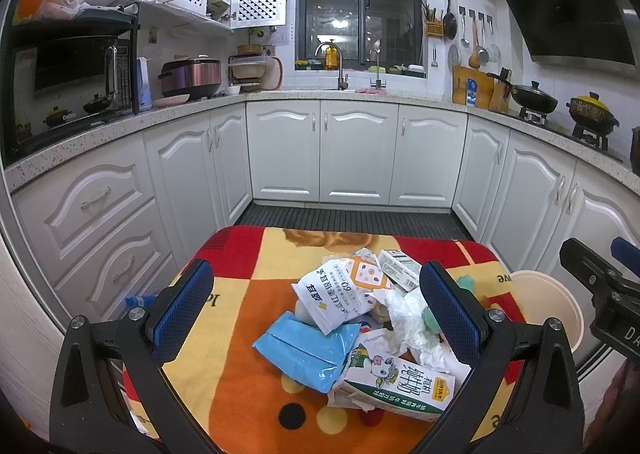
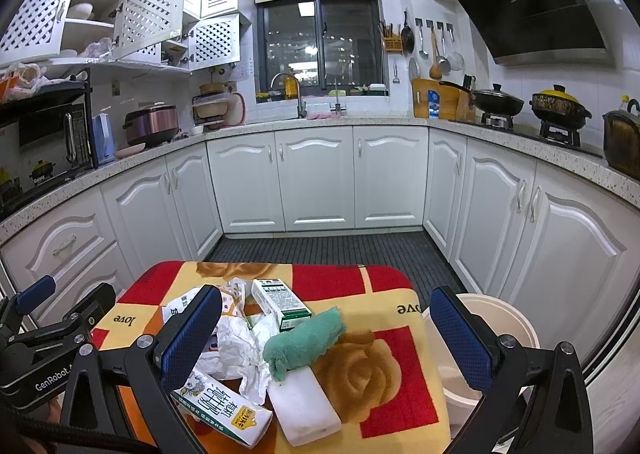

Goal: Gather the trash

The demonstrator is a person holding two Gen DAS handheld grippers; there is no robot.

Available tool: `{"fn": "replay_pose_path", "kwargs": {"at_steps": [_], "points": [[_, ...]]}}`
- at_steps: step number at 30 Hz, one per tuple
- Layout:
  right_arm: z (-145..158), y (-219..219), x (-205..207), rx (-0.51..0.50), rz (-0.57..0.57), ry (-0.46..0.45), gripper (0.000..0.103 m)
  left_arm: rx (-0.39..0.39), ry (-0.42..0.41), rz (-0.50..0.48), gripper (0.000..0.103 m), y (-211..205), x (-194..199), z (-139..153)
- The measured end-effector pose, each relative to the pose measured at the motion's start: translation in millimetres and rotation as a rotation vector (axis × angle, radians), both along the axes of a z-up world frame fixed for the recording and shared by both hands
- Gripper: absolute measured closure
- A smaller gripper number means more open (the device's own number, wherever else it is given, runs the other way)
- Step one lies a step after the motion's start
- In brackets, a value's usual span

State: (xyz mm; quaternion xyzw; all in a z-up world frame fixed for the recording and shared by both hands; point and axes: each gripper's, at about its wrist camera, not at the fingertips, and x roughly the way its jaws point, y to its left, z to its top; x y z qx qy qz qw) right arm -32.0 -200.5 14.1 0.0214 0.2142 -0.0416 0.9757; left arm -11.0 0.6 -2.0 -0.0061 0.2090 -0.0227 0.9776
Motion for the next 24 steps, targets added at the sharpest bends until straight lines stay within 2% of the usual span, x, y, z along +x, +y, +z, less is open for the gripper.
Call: {"fn": "replay_pose_path", "kwargs": {"at_steps": [24], "points": [[-4.9, -3.9, 3.0, 0.003, -0.003, 0.026, 0.0, 0.006, 0.035, -0.011, 0.001, -4.7, 3.9, -4.0]]}}
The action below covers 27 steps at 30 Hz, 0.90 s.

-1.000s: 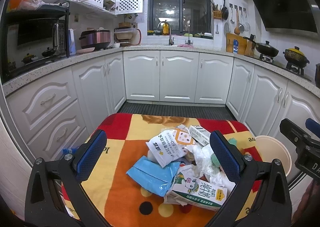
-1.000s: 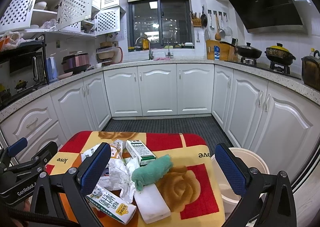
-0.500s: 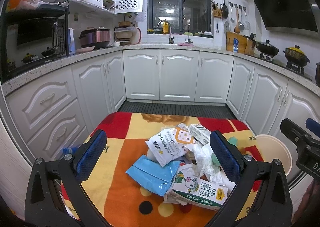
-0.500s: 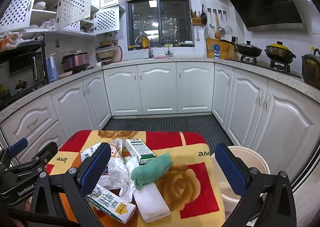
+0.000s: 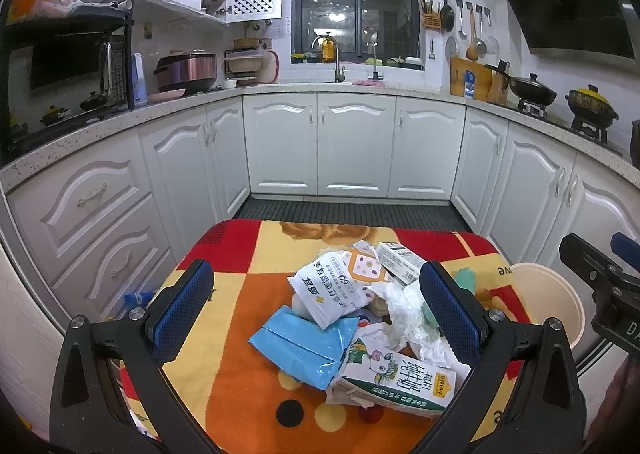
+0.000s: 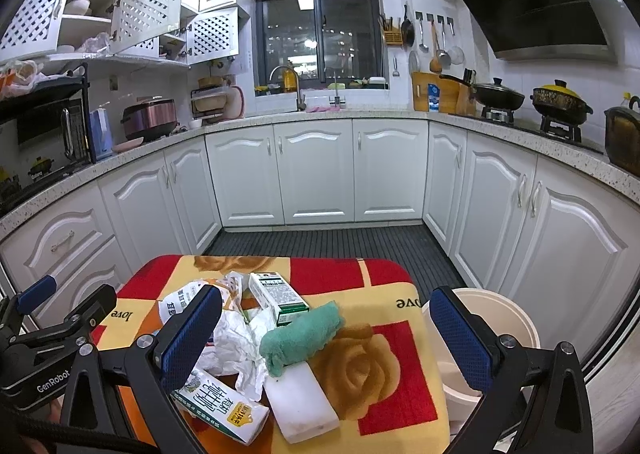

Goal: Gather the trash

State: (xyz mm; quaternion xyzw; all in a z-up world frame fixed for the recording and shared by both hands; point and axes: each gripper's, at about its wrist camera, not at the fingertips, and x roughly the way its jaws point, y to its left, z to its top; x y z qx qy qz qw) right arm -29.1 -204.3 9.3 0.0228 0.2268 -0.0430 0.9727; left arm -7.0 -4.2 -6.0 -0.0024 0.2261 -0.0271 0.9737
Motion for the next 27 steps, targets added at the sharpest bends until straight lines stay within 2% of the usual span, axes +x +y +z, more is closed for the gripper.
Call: {"fn": "replay_pose_path", "kwargs": {"at_steps": [27], "points": [[-6, -7, 8, -0.002, -0.009, 0.058, 0.0, 0.001, 0.05, -0.011, 0.001, -4, 4, -13]]}}
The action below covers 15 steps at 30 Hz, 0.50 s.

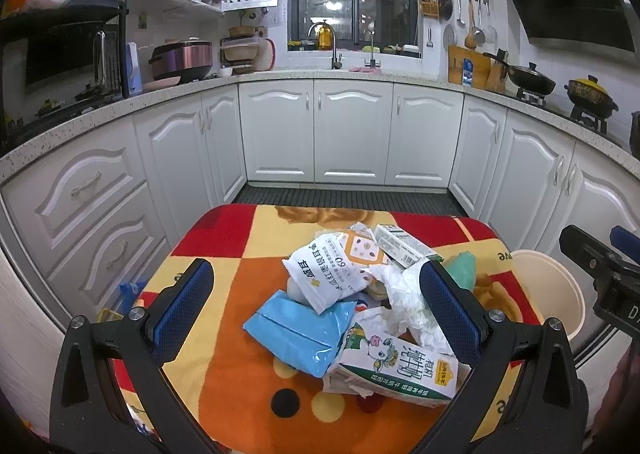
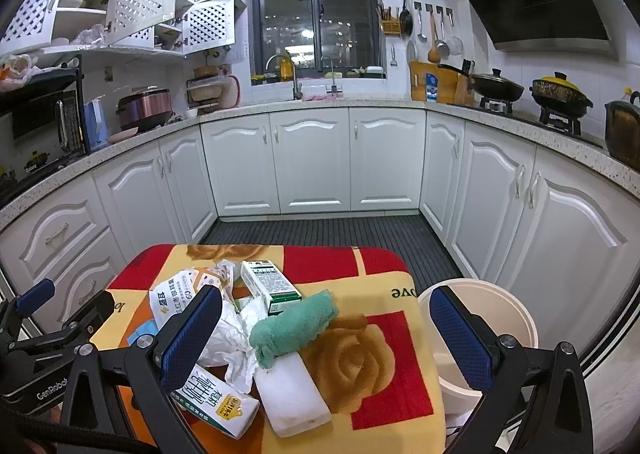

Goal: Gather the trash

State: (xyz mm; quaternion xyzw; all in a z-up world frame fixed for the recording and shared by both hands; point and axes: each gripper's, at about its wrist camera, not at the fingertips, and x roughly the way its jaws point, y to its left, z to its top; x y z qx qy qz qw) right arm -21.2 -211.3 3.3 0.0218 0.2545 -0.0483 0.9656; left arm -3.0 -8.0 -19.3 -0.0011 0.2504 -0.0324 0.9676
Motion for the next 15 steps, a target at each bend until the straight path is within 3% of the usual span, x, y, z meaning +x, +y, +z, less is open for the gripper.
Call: {"fn": "replay_pose_path", "kwargs": {"at_steps": [9, 15], "points": [[-6, -6, 5, 0.003, -0.008, 0.033, 0.0, 0.0, 0.057, -0.01, 0.001, 14, 2, -11], [-19, -19, 13, 0.048, 0.007, 0.116, 0.0, 0.003, 0.129, -0.008, 0.001, 38, 5, -29]]}}
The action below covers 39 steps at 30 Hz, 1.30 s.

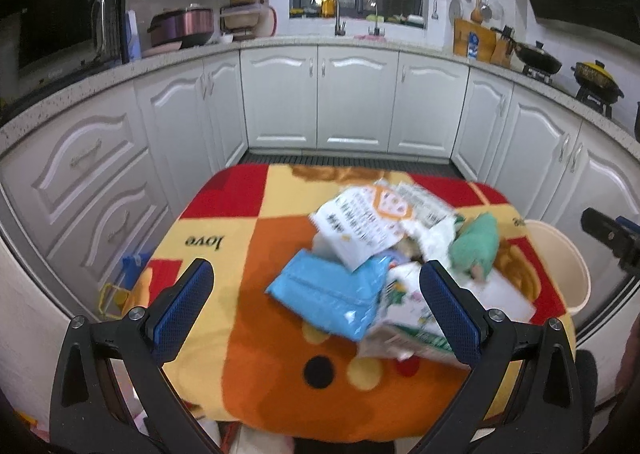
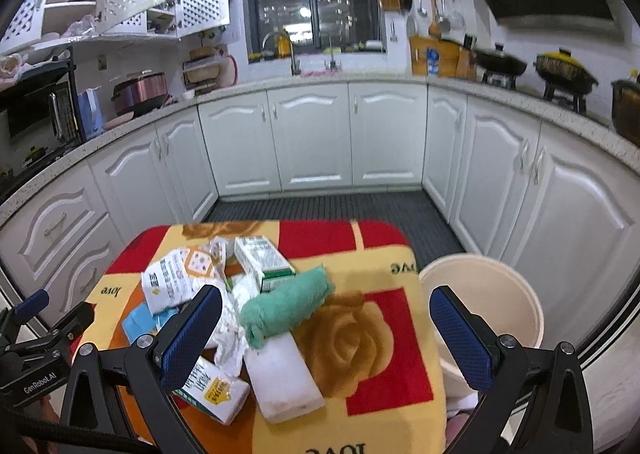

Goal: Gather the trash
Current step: 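Grasp the beige crumpled paper ball with the left tool while the right tool grasps the green towel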

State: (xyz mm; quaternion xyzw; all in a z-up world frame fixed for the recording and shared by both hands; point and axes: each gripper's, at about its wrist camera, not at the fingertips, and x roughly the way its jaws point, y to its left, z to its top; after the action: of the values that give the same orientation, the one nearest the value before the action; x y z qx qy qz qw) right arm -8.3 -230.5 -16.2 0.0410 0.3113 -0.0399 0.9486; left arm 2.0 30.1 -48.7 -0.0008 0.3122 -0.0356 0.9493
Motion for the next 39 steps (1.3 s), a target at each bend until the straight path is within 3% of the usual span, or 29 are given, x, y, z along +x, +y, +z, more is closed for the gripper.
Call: {"fn": "replay_pose_path", "kwargs": {"at_steps": [6, 15, 19, 25, 31, 39], "points": [[-16, -3, 9, -0.031, 0.002, 0.068, 0.0, -0.001, 0.074, 0.014, 0.001, 24, 8, -22], [-44, 13, 32, 0.002, 0.164, 0.193, 0.0, -0.02, 0.16, 0.011, 0.001, 42, 26, -49], [-55, 10, 43, 0.042, 0.176, 0.205, 0.0, -0.06, 0.206, 0.01, 0.001, 46, 40, -57], [-60, -2, 59, 0.087, 0.167, 0.225, 0.0, -0.068, 0.189, 0.002, 0.001, 41, 65, -51], [-66, -5, 81, 0.139, 0.184, 0.243, 0.0, -0.12, 0.185, -0.071, 0.001, 27, 105, -39], [-84, -7, 104, 0.213, 0.205, 0.297, 0.0, -0.049, 0.223, -0.177, 0.001, -8, 159, -42]]}}
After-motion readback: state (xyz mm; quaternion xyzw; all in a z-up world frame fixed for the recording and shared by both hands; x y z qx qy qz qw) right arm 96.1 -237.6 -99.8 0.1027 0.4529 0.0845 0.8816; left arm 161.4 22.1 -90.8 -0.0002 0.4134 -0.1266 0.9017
